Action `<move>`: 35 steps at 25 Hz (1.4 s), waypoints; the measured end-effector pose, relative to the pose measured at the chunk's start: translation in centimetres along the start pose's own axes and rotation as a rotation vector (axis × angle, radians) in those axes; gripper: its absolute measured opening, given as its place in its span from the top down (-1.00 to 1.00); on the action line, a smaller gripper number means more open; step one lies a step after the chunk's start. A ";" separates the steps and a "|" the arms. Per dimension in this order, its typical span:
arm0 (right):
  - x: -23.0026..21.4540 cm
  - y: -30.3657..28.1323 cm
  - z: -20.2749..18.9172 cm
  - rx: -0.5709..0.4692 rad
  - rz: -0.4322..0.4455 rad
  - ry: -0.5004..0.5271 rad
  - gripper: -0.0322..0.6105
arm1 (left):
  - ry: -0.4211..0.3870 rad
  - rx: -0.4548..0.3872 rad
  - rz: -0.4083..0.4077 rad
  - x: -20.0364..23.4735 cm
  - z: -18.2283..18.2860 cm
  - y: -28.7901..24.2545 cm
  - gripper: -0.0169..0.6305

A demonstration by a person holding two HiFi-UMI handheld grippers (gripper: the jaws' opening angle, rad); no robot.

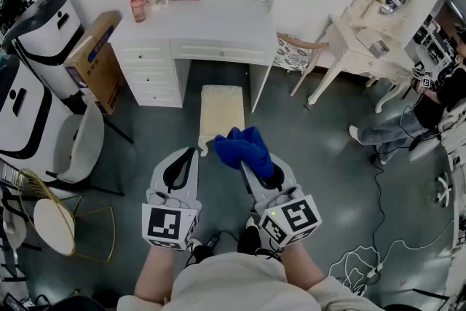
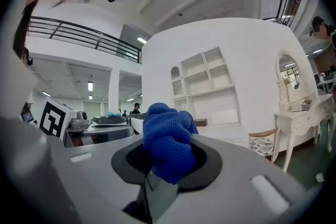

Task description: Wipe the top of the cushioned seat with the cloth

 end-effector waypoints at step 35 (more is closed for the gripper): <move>-4.1 -12.5 2.5 -0.034 -0.032 -0.021 0.58 | 0.020 -0.028 -0.015 8.9 -2.7 -10.8 0.95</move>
Point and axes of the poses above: the fingertips, and each gripper's own axes: y backward along the fingers, x to its left, z out of its top, the point moved 1 cm from there along y, backward along the fingers, and after that the axes turned 15 degrees about -y, right-handed, at the moved point
